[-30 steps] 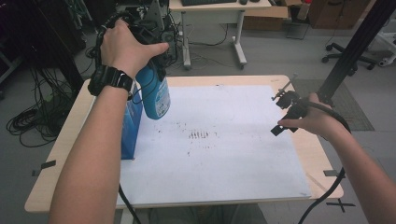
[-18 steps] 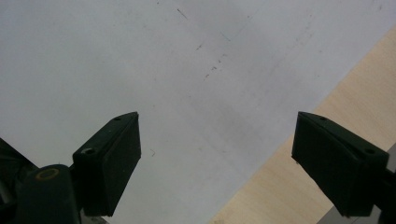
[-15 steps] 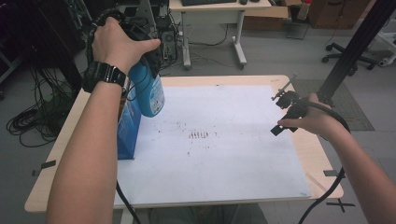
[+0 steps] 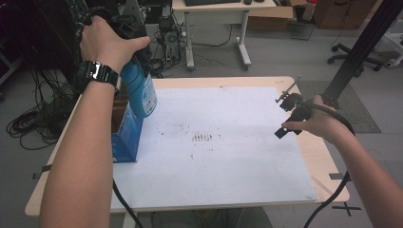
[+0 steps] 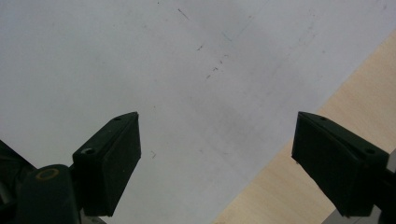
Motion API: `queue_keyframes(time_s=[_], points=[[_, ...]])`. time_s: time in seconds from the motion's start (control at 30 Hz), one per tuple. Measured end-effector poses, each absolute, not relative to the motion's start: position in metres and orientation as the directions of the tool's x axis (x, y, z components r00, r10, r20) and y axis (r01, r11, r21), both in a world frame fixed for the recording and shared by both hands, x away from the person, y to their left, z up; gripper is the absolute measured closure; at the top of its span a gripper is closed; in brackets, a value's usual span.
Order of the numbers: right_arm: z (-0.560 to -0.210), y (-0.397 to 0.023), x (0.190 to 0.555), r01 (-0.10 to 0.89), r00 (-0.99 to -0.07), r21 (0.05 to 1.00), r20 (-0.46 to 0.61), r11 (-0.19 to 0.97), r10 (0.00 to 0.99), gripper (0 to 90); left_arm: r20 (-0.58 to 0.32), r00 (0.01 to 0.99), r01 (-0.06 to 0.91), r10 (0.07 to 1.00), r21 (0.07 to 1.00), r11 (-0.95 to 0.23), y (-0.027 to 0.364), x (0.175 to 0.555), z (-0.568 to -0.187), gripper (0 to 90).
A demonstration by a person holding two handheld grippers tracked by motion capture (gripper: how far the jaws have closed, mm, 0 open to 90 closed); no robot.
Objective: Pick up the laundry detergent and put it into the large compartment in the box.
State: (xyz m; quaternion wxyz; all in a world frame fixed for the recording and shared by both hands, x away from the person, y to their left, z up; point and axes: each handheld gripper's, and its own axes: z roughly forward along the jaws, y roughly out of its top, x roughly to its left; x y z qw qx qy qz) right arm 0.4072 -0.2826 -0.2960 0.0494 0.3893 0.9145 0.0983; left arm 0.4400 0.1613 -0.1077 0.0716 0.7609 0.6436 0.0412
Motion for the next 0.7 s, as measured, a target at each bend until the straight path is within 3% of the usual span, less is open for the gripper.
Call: queue_keyframes(time_s=[0.7], points=[[-0.295, -0.283, 0.407, 0.706, -0.688, 0.215, -0.014, 0.675, 0.725, 15.7, -0.005, 0.066, 0.985, 0.998, 0.160, -0.064, 0.194, 0.437, -0.102, 36.9]])
